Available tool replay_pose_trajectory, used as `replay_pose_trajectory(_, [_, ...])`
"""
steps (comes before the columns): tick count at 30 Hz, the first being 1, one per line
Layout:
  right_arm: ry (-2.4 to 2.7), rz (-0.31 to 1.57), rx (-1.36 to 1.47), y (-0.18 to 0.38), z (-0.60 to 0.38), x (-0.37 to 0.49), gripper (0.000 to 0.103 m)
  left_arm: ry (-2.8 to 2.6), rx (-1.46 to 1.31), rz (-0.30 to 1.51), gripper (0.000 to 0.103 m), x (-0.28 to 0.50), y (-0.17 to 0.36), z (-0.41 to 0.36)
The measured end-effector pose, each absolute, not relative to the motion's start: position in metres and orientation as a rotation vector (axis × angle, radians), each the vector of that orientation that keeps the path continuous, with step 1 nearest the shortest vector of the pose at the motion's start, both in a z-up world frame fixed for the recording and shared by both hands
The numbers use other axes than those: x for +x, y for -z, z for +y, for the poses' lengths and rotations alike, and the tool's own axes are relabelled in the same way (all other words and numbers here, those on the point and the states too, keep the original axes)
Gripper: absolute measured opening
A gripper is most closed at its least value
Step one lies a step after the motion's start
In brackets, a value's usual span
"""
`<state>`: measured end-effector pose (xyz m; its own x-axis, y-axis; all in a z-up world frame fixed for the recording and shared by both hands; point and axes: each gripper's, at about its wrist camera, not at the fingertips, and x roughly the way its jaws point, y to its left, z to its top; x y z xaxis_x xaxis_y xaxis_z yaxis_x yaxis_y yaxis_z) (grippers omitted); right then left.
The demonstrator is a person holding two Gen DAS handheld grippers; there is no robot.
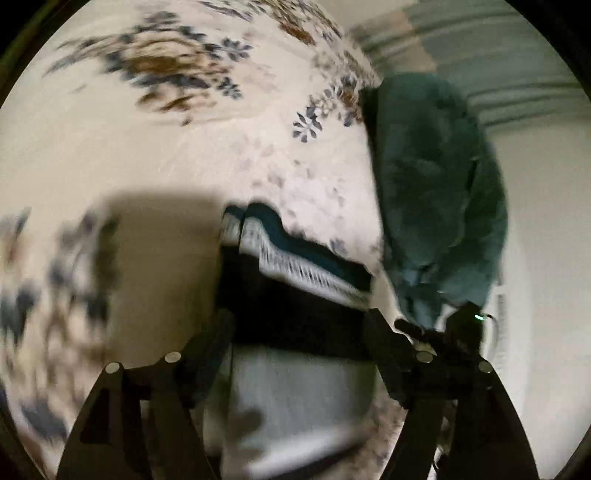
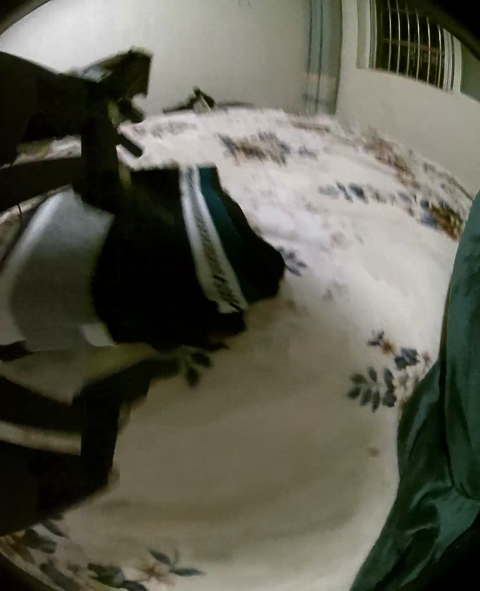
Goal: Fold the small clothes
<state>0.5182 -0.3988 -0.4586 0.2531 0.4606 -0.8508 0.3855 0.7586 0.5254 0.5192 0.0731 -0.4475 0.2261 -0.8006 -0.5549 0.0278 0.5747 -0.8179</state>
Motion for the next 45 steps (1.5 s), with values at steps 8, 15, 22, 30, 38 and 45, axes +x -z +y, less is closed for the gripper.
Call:
replay_pose_trajectory(8, [-0.217, 1.525, 0.771, 0.486, -0.404, 0.507, 0.099, 0.513, -1.059, 1.327, 0.074, 0.353, 0.496, 0.093])
replay_pose_trajectory(15, [-0.356, 1.576, 0.927, 0.546, -0.388, 0.532, 0.103, 0.509, -1.163, 1.313, 0.074, 0.342, 0.544, 0.034])
replay_pose_trajectory(22, [-0.402, 1.594, 0.939, 0.565, -0.358, 0.550, 0.103, 0.354, -1.283, 1.184, 0.074, 0.361, 0.556, 0.028])
replay_pose_trajectory(30, [-0.301, 1.470, 0.948, 0.554, -0.339, 0.517, 0.038, 0.315, -1.316, 1.165, 0.033, 0.375, 0.533, 0.052])
replay_pose_trajectory(38, [-0.156, 1.392, 0.983, 0.483, -0.297, 0.343, 0.034, 0.594, -0.985, 1.376, 0.035, 0.397, 0.505, 0.109])
replay_pose_trajectory(45, [0.054, 1.550, 1.102, 0.522, -0.287, 0.234, 0.062, 0.548, -0.816, 1.520, 0.062, 0.367, 0.520, 0.129])
